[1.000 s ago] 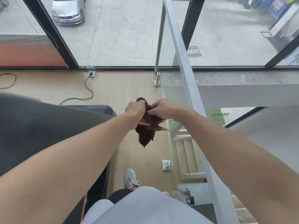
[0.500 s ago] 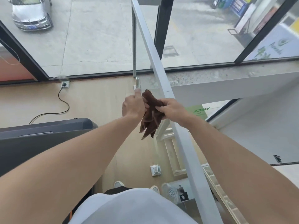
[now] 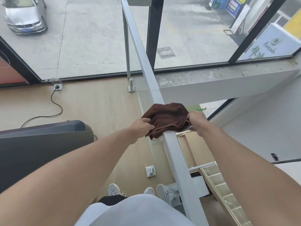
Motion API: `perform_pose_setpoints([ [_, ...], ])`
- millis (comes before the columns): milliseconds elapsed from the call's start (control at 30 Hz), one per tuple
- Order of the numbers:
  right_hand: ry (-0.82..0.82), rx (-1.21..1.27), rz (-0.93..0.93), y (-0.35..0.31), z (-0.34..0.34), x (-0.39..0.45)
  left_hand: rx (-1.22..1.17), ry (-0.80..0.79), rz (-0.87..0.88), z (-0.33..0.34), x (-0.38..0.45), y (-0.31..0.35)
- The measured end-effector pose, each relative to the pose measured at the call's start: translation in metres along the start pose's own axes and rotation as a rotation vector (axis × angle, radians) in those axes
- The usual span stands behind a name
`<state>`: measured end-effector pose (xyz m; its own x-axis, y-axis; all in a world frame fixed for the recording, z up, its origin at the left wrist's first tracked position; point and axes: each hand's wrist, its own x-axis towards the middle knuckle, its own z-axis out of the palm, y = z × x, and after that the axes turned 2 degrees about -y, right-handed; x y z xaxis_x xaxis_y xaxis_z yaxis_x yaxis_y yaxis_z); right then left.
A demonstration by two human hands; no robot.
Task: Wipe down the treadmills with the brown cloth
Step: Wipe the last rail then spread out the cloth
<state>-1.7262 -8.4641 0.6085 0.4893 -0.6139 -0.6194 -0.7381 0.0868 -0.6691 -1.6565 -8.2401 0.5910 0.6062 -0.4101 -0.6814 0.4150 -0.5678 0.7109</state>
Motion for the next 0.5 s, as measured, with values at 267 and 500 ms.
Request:
perform_pose_setpoints([
  [267, -0.049, -0.287, -0.341, 0.01, 0.025, -0.007, 0.033, -0.023, 0.014, 0.004, -0.002, -0.009],
  [500, 0.011, -0.678, -0.471, -0.013, 0.062, 0.001, 0.068, 0.073, 0.001, -0.015, -0.008, -0.011],
])
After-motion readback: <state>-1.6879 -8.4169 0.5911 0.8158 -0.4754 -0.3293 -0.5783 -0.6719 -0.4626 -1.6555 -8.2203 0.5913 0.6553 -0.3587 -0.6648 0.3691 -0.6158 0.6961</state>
